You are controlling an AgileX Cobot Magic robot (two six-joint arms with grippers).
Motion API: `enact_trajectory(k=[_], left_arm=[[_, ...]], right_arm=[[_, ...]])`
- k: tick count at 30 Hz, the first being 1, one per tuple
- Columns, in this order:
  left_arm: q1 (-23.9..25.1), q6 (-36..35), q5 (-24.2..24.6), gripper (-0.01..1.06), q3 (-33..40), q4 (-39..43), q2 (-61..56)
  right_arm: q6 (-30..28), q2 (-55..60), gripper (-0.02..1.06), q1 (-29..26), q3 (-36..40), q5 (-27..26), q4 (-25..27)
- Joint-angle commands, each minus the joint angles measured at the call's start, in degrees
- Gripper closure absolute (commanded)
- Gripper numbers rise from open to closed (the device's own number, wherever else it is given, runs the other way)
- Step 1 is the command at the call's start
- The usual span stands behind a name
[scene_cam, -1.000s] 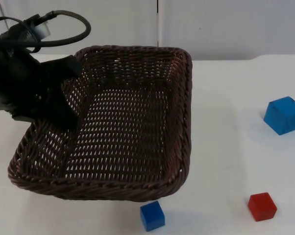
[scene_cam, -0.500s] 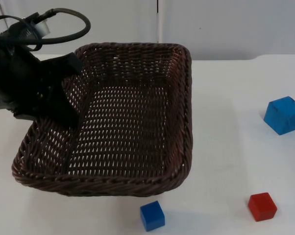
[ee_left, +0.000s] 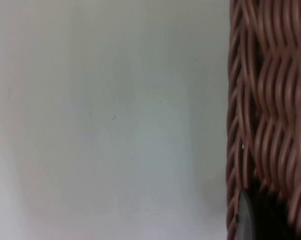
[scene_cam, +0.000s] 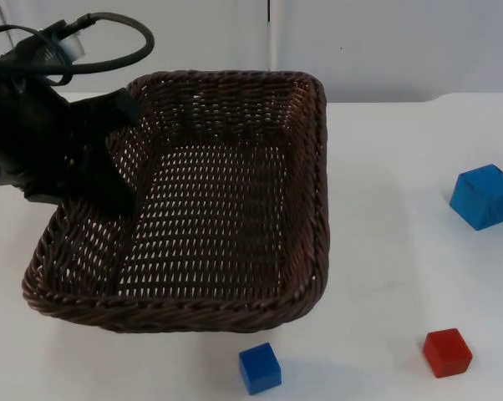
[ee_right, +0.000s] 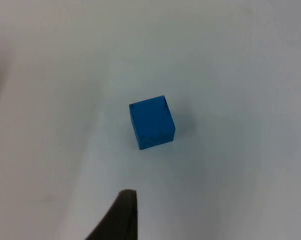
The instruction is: Pick up the basket with the left hand and place the largest block into the basket with the right hand.
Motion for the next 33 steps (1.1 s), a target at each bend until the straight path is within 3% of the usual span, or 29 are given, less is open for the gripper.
enact_trajectory(k=[1,11,27,33], left_arm=[[-0.21,-0.04,0.27,1.05,-0.08,-1.74,-1.00],[-0.21,-0.04,0.14,1.05,-0.08,-1.59,-1.00],[-0.21,1.16,0.12,1.05,-0.08,-1.51,-1.00],[-0.21,1.47,-0.08,1.05,-0.08,-1.51,-1.00]], right_arm=[[-0.15,2.91,-0.01,-0.31,-1.44,-1.73,0.12],[-0.58,11.31,-0.01,-0.21,-2.52,-4.45,0.12],[-10.34,33.06,-0.01,0.00,-19.29,3.99,2.35],[-16.52,41.81,-0.01,0.00,-23.26,3.39,8.81]])
